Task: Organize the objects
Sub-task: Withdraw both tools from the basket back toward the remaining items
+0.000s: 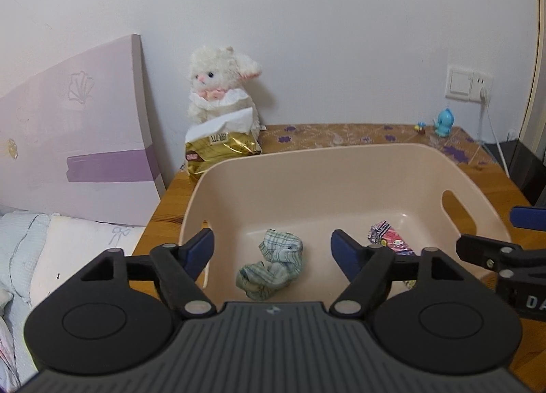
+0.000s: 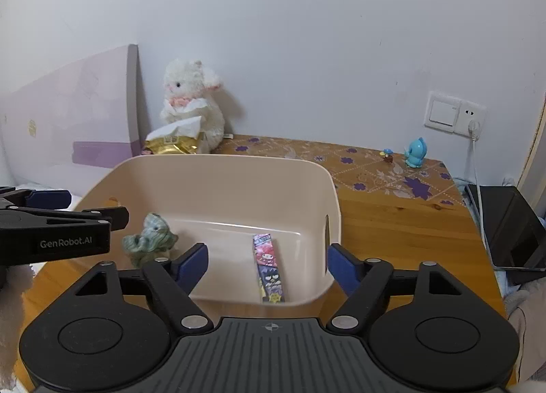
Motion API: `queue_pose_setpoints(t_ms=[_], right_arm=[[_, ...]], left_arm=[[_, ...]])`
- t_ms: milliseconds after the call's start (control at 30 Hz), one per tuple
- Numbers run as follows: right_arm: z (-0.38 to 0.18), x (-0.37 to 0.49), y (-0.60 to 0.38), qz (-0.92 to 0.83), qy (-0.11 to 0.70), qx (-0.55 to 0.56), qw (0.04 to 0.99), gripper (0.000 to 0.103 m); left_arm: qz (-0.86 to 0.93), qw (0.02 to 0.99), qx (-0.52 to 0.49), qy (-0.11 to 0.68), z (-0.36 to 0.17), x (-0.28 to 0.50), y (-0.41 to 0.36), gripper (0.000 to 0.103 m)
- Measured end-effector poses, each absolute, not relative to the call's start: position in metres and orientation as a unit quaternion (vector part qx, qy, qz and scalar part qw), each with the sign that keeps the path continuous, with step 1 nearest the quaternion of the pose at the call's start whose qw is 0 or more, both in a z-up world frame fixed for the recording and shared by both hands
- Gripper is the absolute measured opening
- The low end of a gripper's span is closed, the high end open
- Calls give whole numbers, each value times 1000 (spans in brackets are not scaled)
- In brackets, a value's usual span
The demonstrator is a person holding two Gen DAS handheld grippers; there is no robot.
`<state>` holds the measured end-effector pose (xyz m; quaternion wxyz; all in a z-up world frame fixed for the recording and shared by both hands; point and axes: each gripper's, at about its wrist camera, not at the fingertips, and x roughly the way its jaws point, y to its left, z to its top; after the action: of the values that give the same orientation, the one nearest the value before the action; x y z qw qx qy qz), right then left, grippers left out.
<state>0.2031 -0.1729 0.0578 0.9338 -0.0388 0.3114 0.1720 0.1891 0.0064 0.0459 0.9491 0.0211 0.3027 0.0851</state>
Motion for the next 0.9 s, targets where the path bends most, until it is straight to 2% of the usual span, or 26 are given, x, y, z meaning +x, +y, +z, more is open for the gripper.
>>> queue_pose_setpoints(t_ms=[67,167,467,900], right_arm=[[62,193,-176,176,308,-39,934,90],[65,177,-180,181,300,-44,936,95],[54,147,-191,192,307,-58,930,99],[0,141,-208,185,366,-76,909,100]], left_arm=[[85,951,19,296,50,178,6,81],[85,953,29,290,52,160,3,83],[84,950,36,298,46,117,-3,87],[77,936,47,341,6,98,-14,87]])
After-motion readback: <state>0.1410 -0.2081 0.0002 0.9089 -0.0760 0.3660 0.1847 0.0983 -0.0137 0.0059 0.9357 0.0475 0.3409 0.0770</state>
